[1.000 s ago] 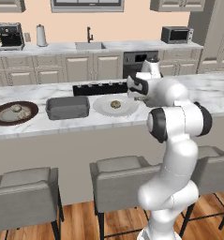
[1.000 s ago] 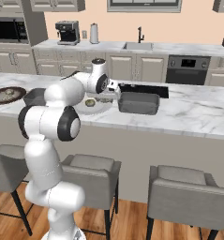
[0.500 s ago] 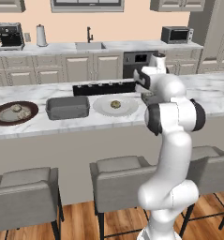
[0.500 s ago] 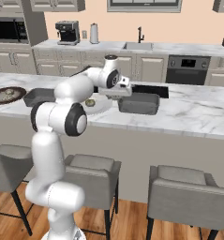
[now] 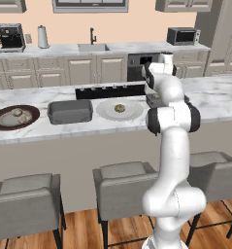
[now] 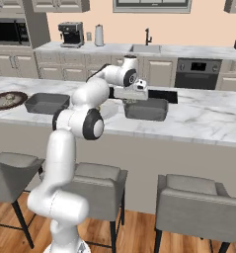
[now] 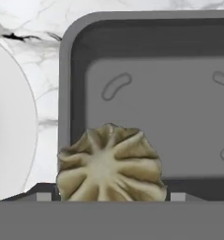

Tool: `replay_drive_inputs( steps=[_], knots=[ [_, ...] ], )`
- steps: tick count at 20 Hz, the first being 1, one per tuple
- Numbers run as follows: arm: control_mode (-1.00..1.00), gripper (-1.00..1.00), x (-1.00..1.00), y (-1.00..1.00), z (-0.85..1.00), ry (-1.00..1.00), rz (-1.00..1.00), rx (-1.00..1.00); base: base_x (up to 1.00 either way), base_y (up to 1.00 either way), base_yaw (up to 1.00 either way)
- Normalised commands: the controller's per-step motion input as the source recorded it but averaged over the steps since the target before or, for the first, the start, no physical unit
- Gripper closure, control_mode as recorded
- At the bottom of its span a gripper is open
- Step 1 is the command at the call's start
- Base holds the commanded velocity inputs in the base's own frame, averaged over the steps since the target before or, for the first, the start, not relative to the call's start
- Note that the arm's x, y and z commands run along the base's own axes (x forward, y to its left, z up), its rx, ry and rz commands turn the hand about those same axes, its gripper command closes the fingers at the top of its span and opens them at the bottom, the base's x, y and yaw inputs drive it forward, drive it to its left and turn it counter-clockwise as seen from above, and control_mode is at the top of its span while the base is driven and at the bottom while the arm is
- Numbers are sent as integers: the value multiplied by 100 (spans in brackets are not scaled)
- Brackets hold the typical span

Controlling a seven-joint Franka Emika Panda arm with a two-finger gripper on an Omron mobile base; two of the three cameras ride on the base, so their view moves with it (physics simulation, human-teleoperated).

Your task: Place two dumplings into each of the tupperware containers and then place the containers in the fridge.

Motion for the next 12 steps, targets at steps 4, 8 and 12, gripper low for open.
replay_drive_inputs(
  steps=[4,8,12],
  knots=[
    [-100,100,1,-6,-54,1,0,0,0,0,0],
    [-100,-100,-2,-1,-27,0,0,0,0,0,0],
    [-100,-100,-18,-1,0,0,0,0,0,0,0]
  ],
)
